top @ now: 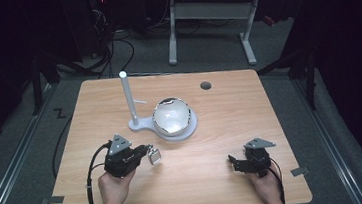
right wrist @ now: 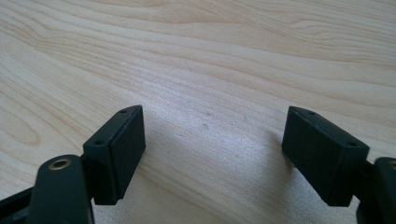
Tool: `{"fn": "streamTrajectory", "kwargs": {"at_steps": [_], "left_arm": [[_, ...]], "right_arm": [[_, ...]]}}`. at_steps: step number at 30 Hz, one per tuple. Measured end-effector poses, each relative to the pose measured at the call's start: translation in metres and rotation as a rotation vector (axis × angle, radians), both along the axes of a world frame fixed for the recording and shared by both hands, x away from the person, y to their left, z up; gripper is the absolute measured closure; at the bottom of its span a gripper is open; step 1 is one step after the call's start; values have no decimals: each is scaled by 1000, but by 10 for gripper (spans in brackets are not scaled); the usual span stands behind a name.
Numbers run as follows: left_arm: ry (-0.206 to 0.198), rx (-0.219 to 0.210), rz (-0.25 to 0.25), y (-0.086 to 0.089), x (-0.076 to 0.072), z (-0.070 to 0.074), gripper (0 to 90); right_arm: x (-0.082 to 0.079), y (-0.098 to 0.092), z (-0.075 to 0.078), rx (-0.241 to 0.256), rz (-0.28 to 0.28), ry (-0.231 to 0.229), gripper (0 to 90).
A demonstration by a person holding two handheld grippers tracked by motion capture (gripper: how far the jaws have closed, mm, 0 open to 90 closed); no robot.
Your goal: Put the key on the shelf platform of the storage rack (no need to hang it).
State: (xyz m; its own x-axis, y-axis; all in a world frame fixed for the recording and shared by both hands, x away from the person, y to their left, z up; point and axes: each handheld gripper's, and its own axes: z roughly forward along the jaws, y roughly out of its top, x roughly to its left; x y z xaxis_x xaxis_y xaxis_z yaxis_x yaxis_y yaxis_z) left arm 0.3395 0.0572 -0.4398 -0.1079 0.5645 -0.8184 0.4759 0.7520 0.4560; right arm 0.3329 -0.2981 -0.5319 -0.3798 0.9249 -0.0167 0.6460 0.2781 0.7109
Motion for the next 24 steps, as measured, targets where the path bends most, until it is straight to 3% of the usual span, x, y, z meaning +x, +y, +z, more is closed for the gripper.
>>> {"fn": "streamTrajectory", "kwargs": {"at_steps": [3, 24], "left_arm": [[2, -25, 6, 1, 2, 6, 820], [-54, -24, -22, -8, 18, 42, 820]], "right_arm": [[0, 0, 0, 0, 0, 0, 218], [0, 0, 0, 0, 0, 0, 218]]}}
